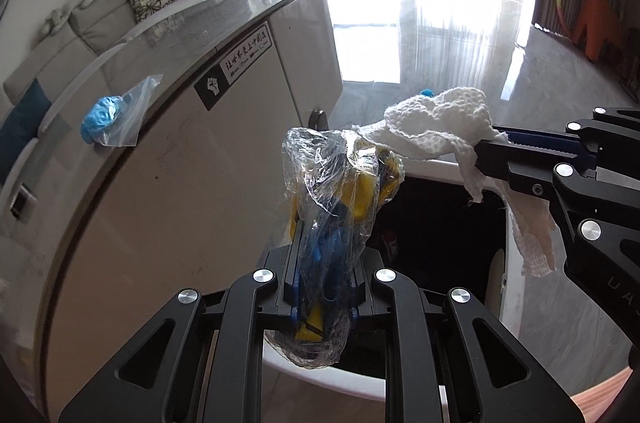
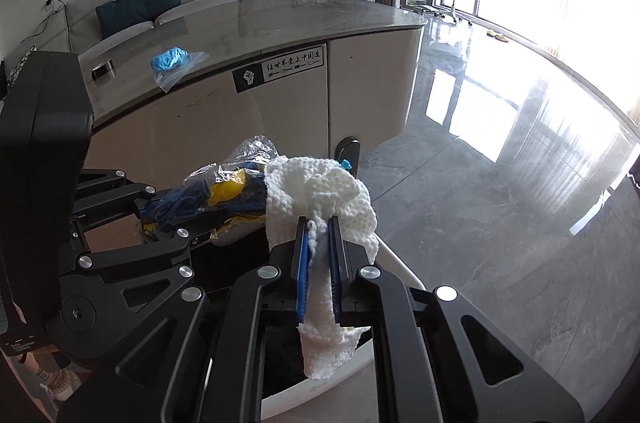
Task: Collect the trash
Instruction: 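Open the left gripper to drop the clear bag while the right drops the white cloth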
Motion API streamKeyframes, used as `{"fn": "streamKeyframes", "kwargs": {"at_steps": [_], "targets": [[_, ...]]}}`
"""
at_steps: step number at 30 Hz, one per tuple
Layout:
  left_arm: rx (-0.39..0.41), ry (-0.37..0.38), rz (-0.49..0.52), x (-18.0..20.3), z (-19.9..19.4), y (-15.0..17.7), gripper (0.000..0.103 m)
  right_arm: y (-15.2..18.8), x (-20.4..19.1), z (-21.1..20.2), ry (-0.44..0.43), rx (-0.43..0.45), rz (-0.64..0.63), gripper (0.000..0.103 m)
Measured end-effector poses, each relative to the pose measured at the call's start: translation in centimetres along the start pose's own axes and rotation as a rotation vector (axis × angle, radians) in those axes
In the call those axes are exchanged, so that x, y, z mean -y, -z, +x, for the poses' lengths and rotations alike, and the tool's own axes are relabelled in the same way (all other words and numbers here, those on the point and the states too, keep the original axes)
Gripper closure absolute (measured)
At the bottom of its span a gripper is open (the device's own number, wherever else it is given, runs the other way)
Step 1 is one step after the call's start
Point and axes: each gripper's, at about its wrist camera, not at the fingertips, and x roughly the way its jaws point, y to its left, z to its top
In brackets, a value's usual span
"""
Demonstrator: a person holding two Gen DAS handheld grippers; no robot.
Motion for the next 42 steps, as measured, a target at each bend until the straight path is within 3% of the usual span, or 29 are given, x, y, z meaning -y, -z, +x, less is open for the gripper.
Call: {"fn": "streamKeyframes", "kwargs": {"at_steps": [8, 10, 12, 13, 15, 25, 33, 42], "targets": [[-0.05, 0.026, 0.012, 0.1, 2.4, -0.5, 0.082, 0.4, -0.3, 1.3, 0.002, -0.043, -0.029, 0.093], [-0.104, 0.086, 0.035, 0.4, 3.6, -0.7, 0.063, 0.2, -0.4, 1.6, 0.01, -0.05, -0.033, 0.093], [-0.159, 0.1, 0.064, 0.9, 4.6, -0.8, 0.006, 0.2, -0.5, 1.9, 0.012, -0.057, -0.032, 0.093], [-0.148, 0.066, 0.07, 1.0, 4.6, -0.7, 0.003, 0.1, -0.5, 2.0, 0.015, -0.059, -0.032, 0.093], [-0.11, 0.031, 0.094, 1.2, 4.5, -0.7, 0.004, 0.0, -0.5, 2.2, 0.016, -0.063, -0.031, 0.093], [-0.075, -0.017, 0.083, 0.5, 3.4, -1.7, 0.004, -0.3, -0.7, 2.2, 0.014, -0.054, -0.037, 0.092], [-0.032, -0.103, 0.067, -3.4, 1.4, -0.8, 0.004, -0.3, -1.2, 3.0, 0.002, -0.065, -0.051, 0.092], [-0.008, -0.129, -0.017, -6.9, 0.0, -0.8, 0.004, 0.8, -2.4, 5.5, 0.0, -0.151, -0.097, 0.092]]}}
